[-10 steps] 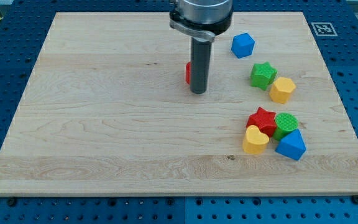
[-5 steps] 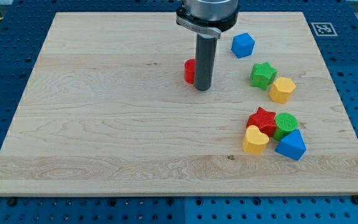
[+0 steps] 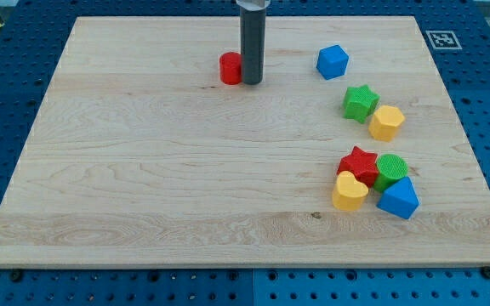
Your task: Move the red circle horizontally to the left side of the blue cube
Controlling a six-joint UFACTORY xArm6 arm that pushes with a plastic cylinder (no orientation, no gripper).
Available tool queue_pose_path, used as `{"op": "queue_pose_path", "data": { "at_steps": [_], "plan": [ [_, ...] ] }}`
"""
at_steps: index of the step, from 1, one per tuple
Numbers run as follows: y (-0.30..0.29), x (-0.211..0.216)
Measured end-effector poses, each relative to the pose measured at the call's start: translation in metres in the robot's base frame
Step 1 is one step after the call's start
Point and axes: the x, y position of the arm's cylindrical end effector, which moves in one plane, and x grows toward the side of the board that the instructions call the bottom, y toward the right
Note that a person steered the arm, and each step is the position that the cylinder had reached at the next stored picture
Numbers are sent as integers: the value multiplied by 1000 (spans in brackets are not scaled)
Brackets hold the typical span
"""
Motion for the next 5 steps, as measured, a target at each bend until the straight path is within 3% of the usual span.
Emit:
{"op": "queue_pose_path", "data": {
  "at_steps": [3, 4, 5],
  "plan": [
    [-39, -29],
    [-27, -25],
    [22, 0]
  ]
}}
